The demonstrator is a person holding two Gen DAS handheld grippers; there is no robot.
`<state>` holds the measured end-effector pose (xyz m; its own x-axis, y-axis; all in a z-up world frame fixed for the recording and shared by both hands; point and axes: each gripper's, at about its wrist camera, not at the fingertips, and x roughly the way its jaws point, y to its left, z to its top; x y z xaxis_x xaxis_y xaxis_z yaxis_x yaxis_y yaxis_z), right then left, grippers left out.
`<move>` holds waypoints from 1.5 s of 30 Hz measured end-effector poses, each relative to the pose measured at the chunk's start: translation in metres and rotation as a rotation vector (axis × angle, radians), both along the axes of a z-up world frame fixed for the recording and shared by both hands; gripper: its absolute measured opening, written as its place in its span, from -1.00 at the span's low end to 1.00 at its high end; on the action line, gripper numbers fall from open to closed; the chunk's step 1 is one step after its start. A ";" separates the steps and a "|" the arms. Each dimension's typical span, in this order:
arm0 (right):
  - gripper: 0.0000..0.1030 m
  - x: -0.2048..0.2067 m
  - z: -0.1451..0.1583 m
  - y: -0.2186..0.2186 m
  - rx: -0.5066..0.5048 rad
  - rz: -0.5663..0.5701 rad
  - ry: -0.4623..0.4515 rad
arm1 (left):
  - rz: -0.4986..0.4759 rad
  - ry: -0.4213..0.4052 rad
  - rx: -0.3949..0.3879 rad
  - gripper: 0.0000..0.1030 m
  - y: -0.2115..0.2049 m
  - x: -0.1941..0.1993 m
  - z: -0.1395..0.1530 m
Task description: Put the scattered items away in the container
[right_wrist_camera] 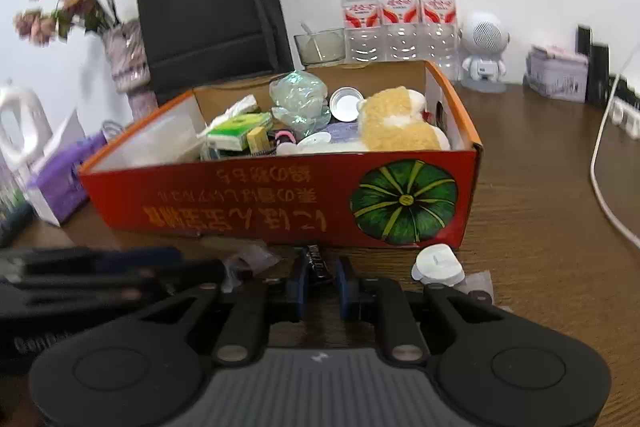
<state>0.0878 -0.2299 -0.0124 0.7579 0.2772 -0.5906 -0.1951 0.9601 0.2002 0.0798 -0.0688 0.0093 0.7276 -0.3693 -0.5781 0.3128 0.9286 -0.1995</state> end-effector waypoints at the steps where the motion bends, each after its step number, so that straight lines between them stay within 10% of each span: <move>1: -0.69 0.000 0.000 -0.003 0.013 -0.010 0.000 | -0.008 -0.004 0.016 -0.19 -0.004 0.002 -0.001; 8: -0.67 -0.001 0.004 -0.014 0.060 -0.039 -0.019 | -0.010 -0.025 0.166 -0.54 -0.026 0.010 -0.011; 24: -0.85 -0.003 -0.002 0.021 -0.091 0.037 -0.029 | 0.207 -0.091 0.169 -0.55 0.013 -0.008 0.008; 33: -0.84 -0.087 0.059 0.011 0.059 -0.015 -0.237 | 0.377 -0.246 0.087 -0.55 0.027 -0.106 0.035; 45: -0.84 -0.184 0.078 0.015 0.069 0.023 -0.399 | 0.355 -0.390 0.098 -0.55 0.020 -0.205 0.057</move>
